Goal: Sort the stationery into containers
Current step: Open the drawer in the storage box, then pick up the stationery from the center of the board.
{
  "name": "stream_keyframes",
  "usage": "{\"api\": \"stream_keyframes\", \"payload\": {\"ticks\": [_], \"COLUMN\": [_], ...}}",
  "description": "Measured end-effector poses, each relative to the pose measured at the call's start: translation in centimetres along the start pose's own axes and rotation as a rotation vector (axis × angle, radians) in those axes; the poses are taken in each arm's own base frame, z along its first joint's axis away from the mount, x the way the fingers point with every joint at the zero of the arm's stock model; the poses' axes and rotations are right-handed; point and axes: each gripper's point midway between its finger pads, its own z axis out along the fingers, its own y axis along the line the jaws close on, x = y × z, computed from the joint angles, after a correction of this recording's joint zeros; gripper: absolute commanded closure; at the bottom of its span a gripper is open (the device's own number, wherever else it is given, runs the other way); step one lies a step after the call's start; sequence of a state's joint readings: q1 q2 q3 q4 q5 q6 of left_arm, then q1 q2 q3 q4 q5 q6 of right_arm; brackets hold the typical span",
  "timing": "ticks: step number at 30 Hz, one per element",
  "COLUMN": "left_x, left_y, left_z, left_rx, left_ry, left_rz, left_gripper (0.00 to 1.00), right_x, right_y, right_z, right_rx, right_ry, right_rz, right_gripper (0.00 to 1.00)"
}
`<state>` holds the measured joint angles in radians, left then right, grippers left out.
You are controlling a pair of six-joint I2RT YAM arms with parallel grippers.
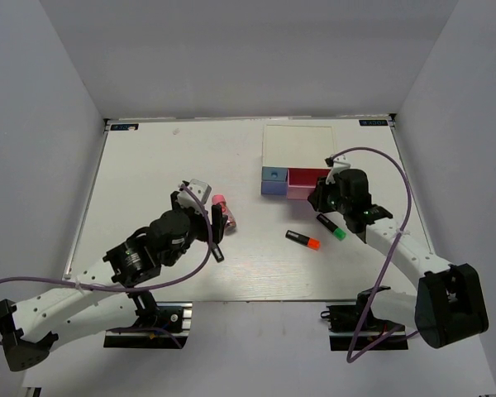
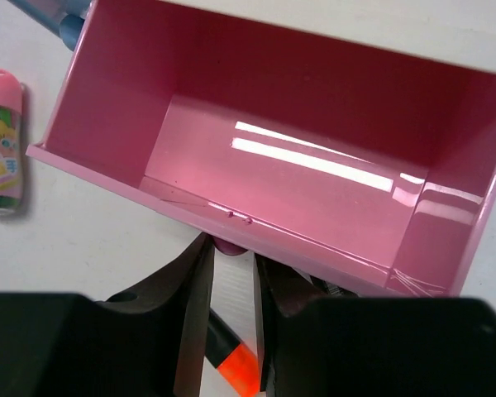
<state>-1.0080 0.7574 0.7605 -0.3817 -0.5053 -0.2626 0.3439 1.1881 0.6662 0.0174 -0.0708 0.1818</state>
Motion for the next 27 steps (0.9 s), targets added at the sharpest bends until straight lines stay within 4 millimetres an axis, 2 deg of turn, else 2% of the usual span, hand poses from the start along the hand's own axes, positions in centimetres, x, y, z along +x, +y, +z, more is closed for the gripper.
{"api": "stream_keyframes", "payload": {"ticks": [5,6,8,12,13,16,18,21,22,25,26,27], "left_x": [0.8,1.0,1.4,2.5,2.9,3.9,4.5,5.4,5.8,7.5,8.1,8.6], "left_y": [-0.2,-0.2,-0.3,-0.4,-0.5,-0.6,-0.7,-0.9,-0.9,-0.8,-0.7,-0.5], "left_z": [0.7,0.8,1.1,1.9,2.1,2.7,3.1,3.6,3.9,5.0,5.4,5.9], "left_rx": [-0.007,-0.009,-0.012,-0.023,-0.026,-0.036,-0.043,-0.056,-0.066,-0.109,-0.132,-0.162], "left_ry": [0.032,0.038,0.052,0.092,0.105,0.14,0.159,0.187,0.201,0.25,0.271,0.293], "left_rz": [0.018,0.022,0.03,0.051,0.055,0.064,0.061,0.048,0.043,0.03,0.028,0.025], "left_gripper": [0.15,0.15,0.15,0.15,0.15,0.13,0.12,0.11,0.11,0.1,0.1,0.1], "right_x": [0.5,0.6,0.8,2.9,3.4,4.2,3.9,2.7,2.3,1.9,2.0,2.1], "right_y": [0.4,0.5,0.7,1.1,1.2,1.5,1.8,2.8,3.3,4.8,5.2,5.7], "right_z": [-0.6,-0.7,-1.0,-1.6,-1.7,-2.4,-3.1,-4.5,-5.0,-6.4,-6.8,-7.2], "right_rx": [-0.026,-0.031,-0.045,-0.074,-0.081,-0.099,-0.119,-0.167,-0.193,-0.285,-0.311,-0.344], "right_ry": [0.007,0.009,0.014,0.081,0.096,0.113,0.099,0.042,0.023,-0.004,-0.008,-0.009], "right_rz": [-0.006,-0.007,-0.008,-0.008,-0.011,-0.014,-0.027,-0.068,-0.088,-0.148,-0.168,-0.188], "right_gripper": [0.75,0.67,0.58,0.37,0.26,0.14,0.14,0.23,0.33,0.51,0.7,0.8]}}
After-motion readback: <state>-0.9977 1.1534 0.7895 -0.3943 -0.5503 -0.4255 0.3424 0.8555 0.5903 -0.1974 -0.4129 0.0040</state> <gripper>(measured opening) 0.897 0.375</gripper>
